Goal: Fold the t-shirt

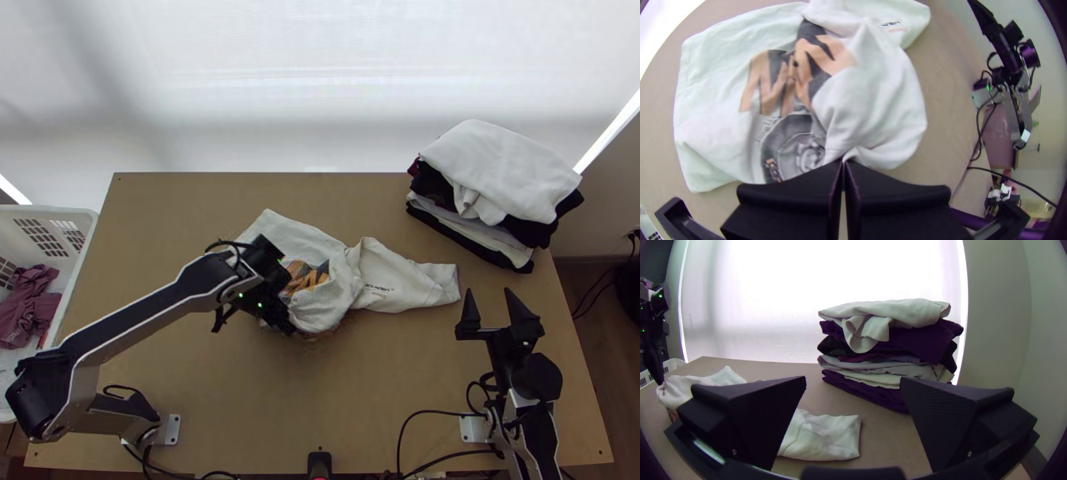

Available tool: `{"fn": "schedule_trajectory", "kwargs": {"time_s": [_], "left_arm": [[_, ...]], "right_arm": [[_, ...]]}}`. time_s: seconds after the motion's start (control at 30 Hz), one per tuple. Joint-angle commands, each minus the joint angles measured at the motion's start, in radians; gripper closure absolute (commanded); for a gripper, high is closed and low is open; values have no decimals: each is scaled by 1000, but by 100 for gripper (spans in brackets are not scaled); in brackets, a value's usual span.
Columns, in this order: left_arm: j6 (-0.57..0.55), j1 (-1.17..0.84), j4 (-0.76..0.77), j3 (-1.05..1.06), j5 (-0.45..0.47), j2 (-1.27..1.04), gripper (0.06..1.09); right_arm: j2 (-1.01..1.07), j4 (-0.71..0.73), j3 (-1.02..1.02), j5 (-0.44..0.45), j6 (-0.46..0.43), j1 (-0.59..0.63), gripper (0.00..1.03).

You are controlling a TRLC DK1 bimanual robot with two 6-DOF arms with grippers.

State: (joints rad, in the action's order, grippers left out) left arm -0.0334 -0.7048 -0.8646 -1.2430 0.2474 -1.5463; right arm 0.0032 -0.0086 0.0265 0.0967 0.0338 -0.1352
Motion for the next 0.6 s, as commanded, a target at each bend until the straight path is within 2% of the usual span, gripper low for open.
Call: {"fn": "schedule_trajectory", "kwargs": {"time_s": [0.0, 0.33, 0.57], "left_arm": [[46, 79, 39, 36, 6, -24, 105], [30, 200, 114, 1, 26, -89, 105], [-80, 269, 234, 2, 27, -155, 105]], "right_arm": [[-5, 12, -19, -2, 17, 3, 4], [-5, 12, -19, -2, 17, 3, 4], [-5, 12, -19, -2, 17, 3, 4]]}}
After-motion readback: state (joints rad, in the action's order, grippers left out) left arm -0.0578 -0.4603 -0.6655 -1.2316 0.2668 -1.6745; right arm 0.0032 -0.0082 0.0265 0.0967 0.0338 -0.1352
